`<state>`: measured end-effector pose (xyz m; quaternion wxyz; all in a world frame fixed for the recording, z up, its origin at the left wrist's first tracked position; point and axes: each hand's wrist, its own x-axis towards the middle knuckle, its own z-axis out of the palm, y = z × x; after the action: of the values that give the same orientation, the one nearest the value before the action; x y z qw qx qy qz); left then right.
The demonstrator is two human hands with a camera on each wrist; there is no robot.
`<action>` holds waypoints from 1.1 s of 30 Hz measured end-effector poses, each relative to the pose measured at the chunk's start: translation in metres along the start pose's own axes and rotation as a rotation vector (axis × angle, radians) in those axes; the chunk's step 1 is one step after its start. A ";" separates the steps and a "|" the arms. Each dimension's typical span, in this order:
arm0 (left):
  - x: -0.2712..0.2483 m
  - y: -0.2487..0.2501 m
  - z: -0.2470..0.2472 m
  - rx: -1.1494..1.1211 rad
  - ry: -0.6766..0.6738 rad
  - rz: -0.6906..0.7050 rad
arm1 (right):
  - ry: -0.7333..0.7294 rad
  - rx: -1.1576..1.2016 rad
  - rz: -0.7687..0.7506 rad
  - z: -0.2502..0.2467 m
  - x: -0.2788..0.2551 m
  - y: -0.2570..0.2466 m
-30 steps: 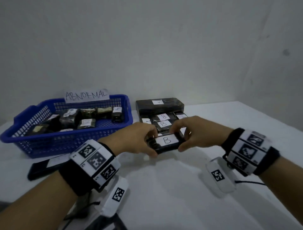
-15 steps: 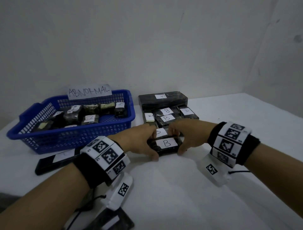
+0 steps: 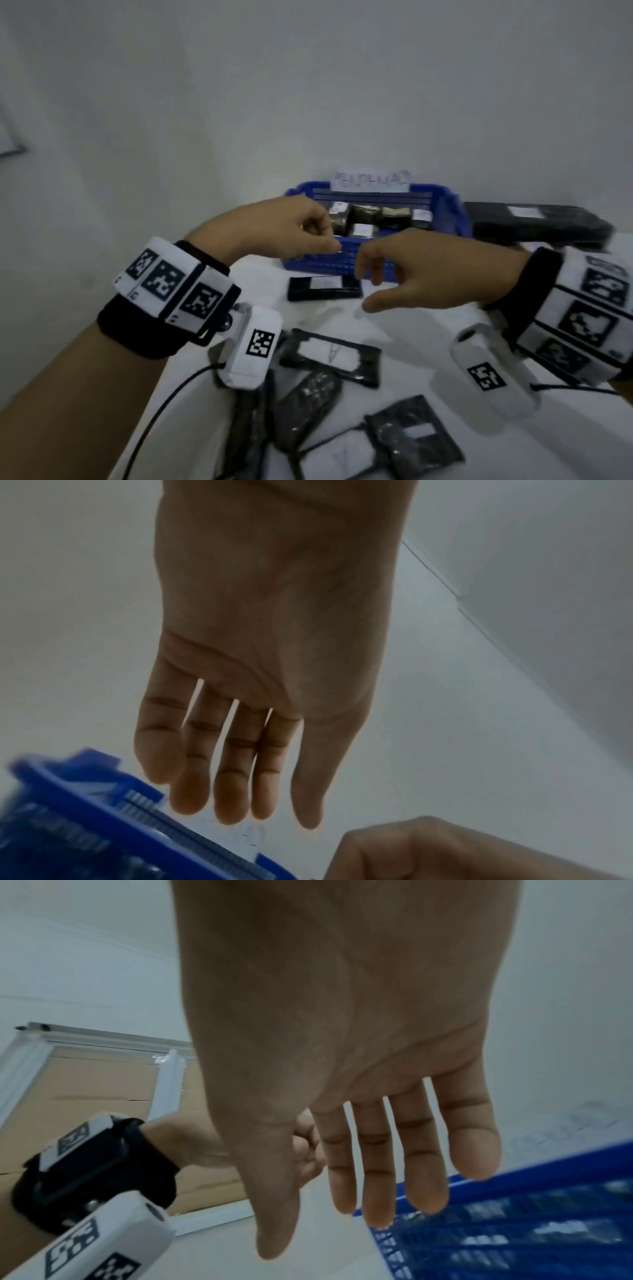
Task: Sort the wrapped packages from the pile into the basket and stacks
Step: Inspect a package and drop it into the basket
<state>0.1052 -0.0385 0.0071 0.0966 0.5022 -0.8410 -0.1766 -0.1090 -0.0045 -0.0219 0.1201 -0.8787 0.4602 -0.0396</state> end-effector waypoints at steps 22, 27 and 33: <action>-0.051 -0.122 0.006 -0.581 -0.013 -0.110 | 0.199 0.404 -0.139 0.037 0.102 -0.038; -0.010 -0.107 0.007 -0.787 0.187 0.034 | 0.460 0.692 0.033 0.037 0.108 -0.017; 0.027 -0.101 0.007 -0.842 0.262 0.080 | 0.561 0.829 0.096 0.030 0.113 -0.013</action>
<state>0.1712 -0.1043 -0.0398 0.4055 0.4041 -0.6952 -0.4348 -0.0289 -0.0844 -0.0528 0.3324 -0.6905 0.4604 -0.4480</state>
